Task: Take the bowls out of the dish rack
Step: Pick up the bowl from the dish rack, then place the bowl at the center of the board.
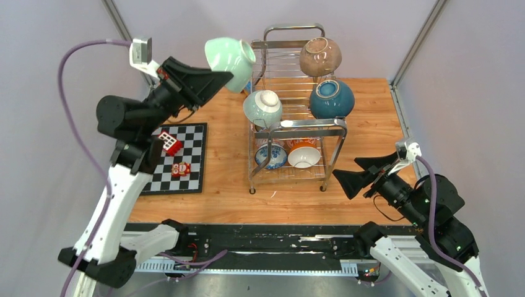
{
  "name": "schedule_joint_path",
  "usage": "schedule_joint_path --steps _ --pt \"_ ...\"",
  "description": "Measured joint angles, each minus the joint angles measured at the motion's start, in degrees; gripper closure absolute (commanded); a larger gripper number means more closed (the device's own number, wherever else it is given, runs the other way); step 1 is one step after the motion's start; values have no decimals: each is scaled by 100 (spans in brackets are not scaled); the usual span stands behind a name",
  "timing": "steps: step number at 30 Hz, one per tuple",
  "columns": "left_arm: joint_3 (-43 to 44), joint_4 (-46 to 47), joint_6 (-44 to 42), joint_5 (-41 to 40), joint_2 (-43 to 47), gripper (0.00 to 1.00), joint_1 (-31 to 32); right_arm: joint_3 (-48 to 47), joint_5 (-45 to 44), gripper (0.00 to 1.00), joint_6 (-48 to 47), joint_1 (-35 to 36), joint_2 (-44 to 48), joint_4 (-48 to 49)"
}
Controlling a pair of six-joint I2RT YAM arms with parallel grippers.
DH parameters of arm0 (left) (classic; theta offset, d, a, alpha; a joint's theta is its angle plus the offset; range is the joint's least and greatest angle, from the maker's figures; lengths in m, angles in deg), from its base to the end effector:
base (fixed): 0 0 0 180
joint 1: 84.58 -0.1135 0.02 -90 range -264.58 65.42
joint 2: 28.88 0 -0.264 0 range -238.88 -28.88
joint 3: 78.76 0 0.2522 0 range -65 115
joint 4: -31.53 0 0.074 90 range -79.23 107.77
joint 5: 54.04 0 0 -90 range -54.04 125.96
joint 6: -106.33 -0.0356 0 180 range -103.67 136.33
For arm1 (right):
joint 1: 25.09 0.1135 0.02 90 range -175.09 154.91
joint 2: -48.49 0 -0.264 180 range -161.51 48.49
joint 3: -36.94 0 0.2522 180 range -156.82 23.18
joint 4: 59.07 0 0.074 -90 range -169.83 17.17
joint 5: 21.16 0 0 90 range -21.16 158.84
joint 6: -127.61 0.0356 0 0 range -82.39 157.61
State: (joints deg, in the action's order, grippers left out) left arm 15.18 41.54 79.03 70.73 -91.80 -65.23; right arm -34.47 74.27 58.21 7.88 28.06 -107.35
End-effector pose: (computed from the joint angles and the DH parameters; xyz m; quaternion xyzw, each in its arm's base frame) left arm 0.1762 -0.0834 0.5463 0.1066 0.4680 -0.6635 0.5739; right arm 0.0323 0.0250 0.4067 -0.1084 0.6818 0.3549 0.6305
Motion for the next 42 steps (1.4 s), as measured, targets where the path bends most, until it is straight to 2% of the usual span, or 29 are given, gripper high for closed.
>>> schedule_joint_path --steps 3,7,12,16,30,42 --pt "76 -1622 -1294 -214 634 100 407 -109 116 7 -98 0 2 -116" --pt "76 -3342 -2507 -612 1231 100 835 -199 282 9 -120 0 -4 -302" --pt "63 -5010 -3445 -1097 1792 100 938 -195 494 11 -74 0 -35 -431" --pt "22 -5906 -3912 -1515 2151 100 1049 -157 568 12 22 0 -13 -452" --pt "-1137 -7101 -4564 -2643 2420 100 1117 168 844 14 295 0 186 -638" --pt "-1899 -7488 -4763 -2776 3023 100 1167 643 1237 15 229 0 -153 -732"
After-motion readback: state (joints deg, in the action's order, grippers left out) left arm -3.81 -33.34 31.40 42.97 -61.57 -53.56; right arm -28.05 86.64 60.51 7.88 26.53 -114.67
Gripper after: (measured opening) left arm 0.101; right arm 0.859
